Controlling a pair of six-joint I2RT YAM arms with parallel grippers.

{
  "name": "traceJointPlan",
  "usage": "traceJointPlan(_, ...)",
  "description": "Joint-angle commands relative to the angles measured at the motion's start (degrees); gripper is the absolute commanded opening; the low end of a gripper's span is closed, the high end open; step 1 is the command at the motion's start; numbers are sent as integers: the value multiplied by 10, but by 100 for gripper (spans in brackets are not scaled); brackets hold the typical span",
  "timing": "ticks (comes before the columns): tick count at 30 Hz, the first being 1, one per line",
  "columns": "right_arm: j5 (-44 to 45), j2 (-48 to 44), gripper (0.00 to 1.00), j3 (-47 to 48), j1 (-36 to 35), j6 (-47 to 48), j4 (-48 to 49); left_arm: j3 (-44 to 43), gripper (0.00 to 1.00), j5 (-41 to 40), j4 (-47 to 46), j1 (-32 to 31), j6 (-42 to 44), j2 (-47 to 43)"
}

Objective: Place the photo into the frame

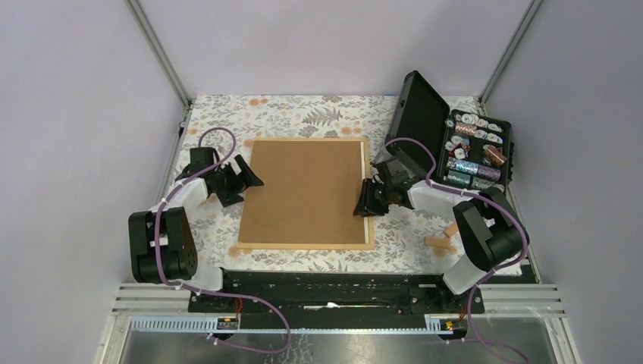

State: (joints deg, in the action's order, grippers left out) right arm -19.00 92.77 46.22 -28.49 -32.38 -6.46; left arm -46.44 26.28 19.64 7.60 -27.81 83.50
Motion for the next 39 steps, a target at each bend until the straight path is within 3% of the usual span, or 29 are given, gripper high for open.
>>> traceJointPlan(1, 20, 15, 39, -10, -5, 6, -6, 3, 99, -8, -15, -5, 11, 7)
traceJointPlan(14, 19, 14, 39, -16, -5, 5, -5, -3, 99, -33, -14, -6, 11, 2)
traceJointPlan(39, 10, 7, 39, -14, -5, 2, -2, 8, 99, 7, -28, -10, 3, 33)
